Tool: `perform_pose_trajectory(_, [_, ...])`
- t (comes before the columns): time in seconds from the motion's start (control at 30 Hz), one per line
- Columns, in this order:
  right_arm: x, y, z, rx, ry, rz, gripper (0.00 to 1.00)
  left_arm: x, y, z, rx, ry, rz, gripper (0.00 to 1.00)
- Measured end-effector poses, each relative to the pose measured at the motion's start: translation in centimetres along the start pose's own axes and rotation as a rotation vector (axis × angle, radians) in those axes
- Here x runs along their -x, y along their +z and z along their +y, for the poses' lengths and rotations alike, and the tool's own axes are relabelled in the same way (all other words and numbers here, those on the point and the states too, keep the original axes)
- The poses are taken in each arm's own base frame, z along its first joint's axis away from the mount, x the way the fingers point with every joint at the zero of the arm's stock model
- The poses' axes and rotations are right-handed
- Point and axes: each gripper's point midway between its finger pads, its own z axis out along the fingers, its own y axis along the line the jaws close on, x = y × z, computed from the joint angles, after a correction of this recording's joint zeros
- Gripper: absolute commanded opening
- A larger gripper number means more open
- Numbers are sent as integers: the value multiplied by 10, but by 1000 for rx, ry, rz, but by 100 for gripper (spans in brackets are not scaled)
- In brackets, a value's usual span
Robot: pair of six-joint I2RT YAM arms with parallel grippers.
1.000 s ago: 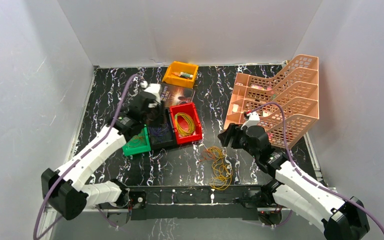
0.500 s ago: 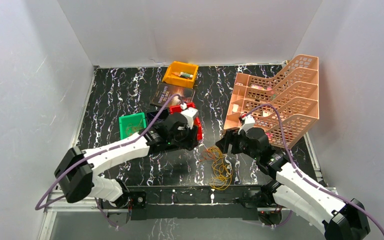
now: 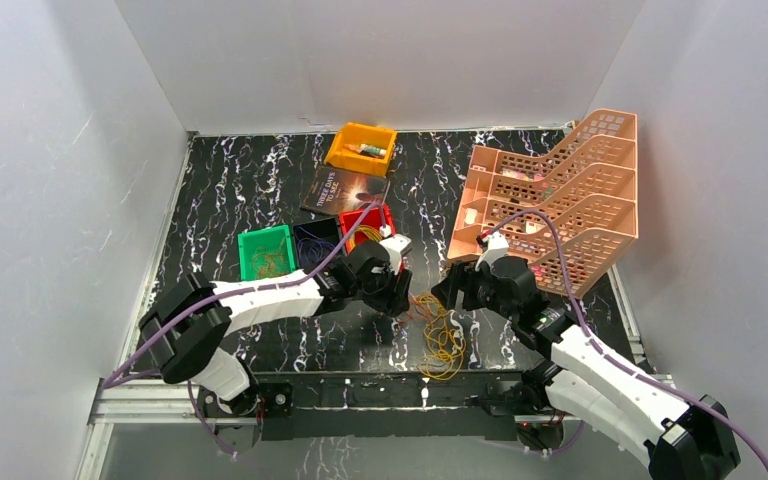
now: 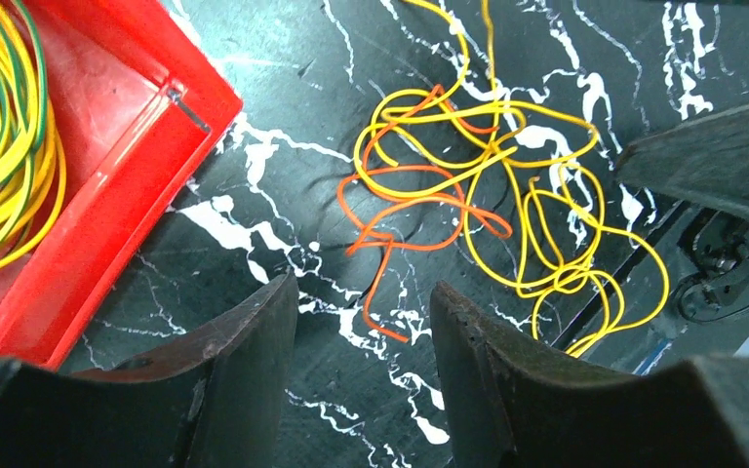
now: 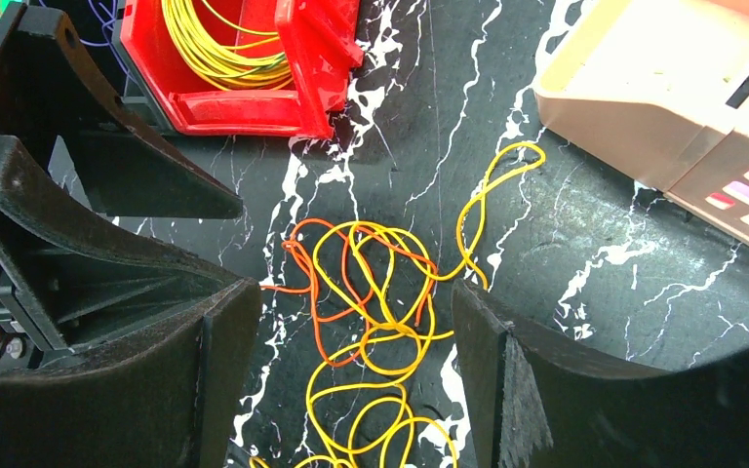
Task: Untangle the cables
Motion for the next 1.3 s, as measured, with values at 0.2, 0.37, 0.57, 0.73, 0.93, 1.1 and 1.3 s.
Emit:
perform_pose_trajectory(0.2, [-2, 1, -1, -5, 1, 9, 80, 12, 7, -9, -47, 1, -51, 52])
perform_pose_trajectory(0.37, [-2, 1, -1, -5, 1, 9, 80, 7, 21, -9, -61, -3, -40, 51])
perform_pose_trajectory(0.57, [-3, 1, -1, -5, 2, 11, 80, -3, 26, -4, -49, -5, -12, 50])
perform_pose_trajectory(0.73, [-1, 3, -1, -2, 1, 6, 80, -3, 28, -4, -52, -3, -16, 47])
perform_pose_trajectory(0.93, [-1, 4, 0, 1, 2, 7, 80, -13, 38, 0, -42, -6, 14, 42])
perform_pose_trajectory(1.1, [-2, 4, 0, 0, 2, 10, 80, -15, 40, 1, -40, -10, 21, 33])
perform_pose_trajectory(1.3, [-5, 6, -1, -3, 3, 22, 80, -15, 41, 1, -40, -23, 17, 15])
